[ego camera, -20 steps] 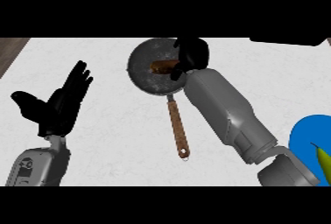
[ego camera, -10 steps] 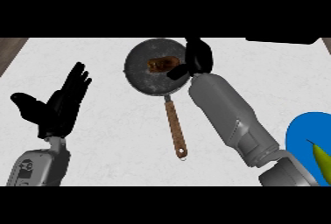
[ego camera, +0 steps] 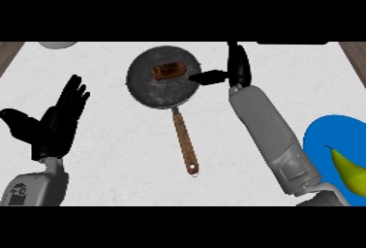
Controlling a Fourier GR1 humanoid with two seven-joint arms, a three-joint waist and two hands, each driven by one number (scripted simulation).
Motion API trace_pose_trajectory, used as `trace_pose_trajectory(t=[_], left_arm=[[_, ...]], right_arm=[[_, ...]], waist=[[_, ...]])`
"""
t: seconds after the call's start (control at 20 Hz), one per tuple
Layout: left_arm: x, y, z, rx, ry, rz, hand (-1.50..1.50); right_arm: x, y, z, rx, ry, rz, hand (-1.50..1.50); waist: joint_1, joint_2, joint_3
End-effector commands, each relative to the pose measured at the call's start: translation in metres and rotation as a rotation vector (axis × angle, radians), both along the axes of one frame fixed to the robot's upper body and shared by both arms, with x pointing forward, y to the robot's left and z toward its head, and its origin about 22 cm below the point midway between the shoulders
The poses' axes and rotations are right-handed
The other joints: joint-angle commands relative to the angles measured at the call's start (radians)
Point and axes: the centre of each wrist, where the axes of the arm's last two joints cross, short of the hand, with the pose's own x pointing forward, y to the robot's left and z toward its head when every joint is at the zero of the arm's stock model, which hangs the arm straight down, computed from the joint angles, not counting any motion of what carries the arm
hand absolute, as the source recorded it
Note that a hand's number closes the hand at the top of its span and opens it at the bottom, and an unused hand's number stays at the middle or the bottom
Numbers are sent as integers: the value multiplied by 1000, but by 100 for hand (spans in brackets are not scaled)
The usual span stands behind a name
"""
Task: Pick the sweet potato from the plate and place it in the pan
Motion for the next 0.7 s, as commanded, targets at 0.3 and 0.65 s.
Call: trace_pose_trajectory(t=[0.3, 0.65], left_arm=[[-4, 16, 1, -2, 0, 33, 0], [-5, 9, 1, -3, 7, 25, 0]], right_arm=[[-50, -75, -28, 182, -63, 169, -150], [-96, -109, -8, 114, -40, 132, -150]], waist=[[-31, -10, -1], [-23, -8, -1]])
